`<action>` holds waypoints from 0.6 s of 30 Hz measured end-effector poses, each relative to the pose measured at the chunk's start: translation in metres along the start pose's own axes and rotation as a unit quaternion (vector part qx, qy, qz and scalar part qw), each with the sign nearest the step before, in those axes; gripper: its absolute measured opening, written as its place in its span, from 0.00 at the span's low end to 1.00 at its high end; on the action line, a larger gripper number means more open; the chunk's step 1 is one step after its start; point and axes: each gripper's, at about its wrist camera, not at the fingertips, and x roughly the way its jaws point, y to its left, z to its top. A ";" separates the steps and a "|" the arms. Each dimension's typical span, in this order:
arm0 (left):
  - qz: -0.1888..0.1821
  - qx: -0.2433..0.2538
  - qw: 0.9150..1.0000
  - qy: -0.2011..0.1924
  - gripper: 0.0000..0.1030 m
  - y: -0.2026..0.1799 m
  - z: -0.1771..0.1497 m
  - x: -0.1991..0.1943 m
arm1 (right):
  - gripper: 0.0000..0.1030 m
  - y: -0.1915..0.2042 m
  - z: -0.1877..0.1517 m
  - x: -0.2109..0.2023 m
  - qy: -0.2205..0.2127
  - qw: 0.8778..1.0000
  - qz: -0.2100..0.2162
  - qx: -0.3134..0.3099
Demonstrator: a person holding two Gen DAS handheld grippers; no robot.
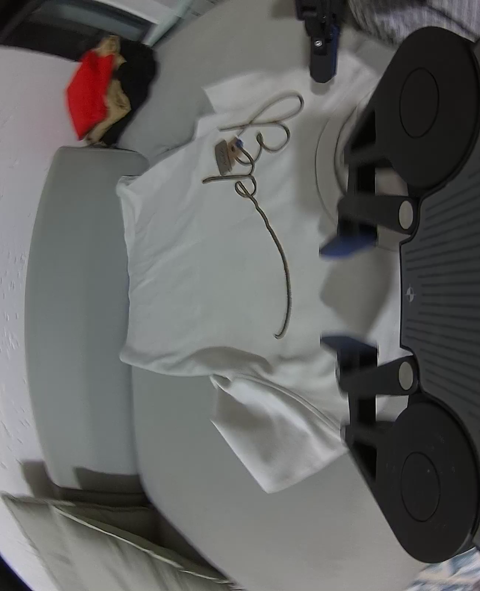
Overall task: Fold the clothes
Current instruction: 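Lay the T-shirt flat on the sofa and open both grippers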
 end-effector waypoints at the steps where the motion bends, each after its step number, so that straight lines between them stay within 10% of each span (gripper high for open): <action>1: 0.008 0.020 1.000 0.017 0.08 -0.005 -0.005 0.004 | 0.14 0.002 -0.001 0.009 0.007 1.000 -0.022 -0.011; 6: 0.013 0.119 0.990 0.073 0.08 -0.020 -0.033 -0.016 | 0.15 0.001 -0.029 -0.012 0.057 0.997 -0.033 -0.048; 8: -0.011 0.093 0.992 0.090 0.23 -0.010 -0.032 -0.022 | 0.15 -0.010 -0.031 -0.023 0.074 0.997 -0.013 -0.017; 14: 0.012 0.008 1.000 0.024 0.62 0.014 0.003 -0.024 | 0.40 -0.036 0.007 -0.056 -0.035 0.997 0.040 0.053; 18: 0.002 -0.007 1.000 0.024 0.67 0.013 0.024 0.000 | 0.39 -0.062 0.041 -0.047 -0.073 0.993 0.015 0.092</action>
